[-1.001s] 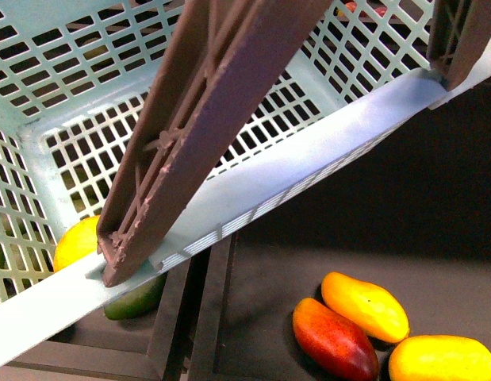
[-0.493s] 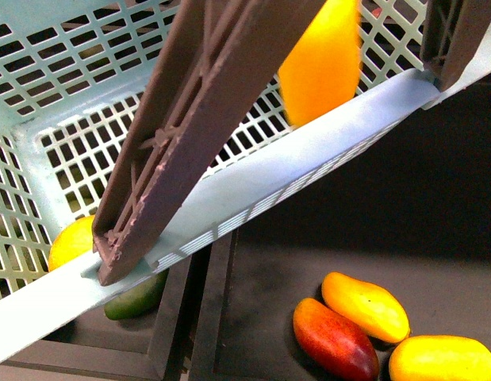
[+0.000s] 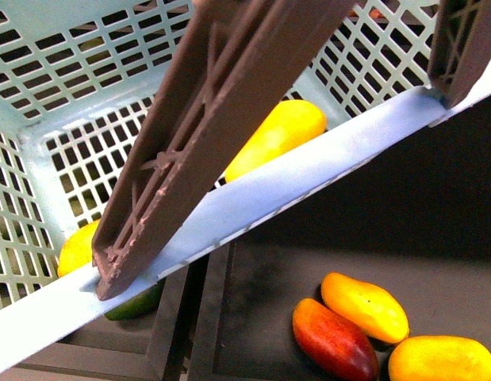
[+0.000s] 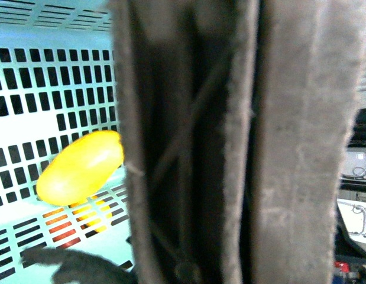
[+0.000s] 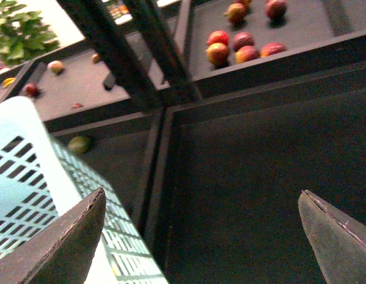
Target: Pick lemon and mango into basket
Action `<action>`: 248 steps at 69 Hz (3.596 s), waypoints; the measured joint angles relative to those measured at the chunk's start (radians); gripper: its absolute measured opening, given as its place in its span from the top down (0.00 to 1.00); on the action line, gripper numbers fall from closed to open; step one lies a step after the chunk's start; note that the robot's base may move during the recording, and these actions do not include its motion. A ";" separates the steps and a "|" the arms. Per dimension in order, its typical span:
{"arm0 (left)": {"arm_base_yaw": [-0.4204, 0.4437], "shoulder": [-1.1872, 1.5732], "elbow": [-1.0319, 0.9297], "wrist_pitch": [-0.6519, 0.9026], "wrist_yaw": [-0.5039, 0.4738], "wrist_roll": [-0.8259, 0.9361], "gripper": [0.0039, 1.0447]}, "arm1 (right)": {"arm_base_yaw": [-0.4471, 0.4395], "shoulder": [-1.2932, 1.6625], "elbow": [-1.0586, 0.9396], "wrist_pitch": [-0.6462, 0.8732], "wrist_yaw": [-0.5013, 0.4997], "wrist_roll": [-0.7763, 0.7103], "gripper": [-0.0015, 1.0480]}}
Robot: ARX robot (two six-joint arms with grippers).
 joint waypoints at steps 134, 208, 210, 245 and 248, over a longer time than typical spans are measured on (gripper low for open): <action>0.001 0.000 0.000 0.000 -0.010 -0.003 0.87 | -0.129 -0.887 -0.492 -0.371 -0.123 -0.093 0.98; 0.001 0.000 0.000 0.000 -0.009 -0.003 0.87 | -0.129 -1.126 -0.492 -0.615 -0.121 -0.094 0.31; 0.000 0.000 0.000 0.000 -0.010 -0.003 0.87 | -0.129 -1.126 -0.492 -0.615 -0.119 -0.094 0.26; -0.004 0.001 0.000 0.000 -0.010 -0.004 0.87 | -0.129 -1.130 -0.492 -0.617 -0.120 -0.094 0.08; -0.003 0.001 0.000 0.000 -0.014 -0.002 0.87 | -0.129 -1.128 -0.492 -0.618 -0.122 -0.094 0.08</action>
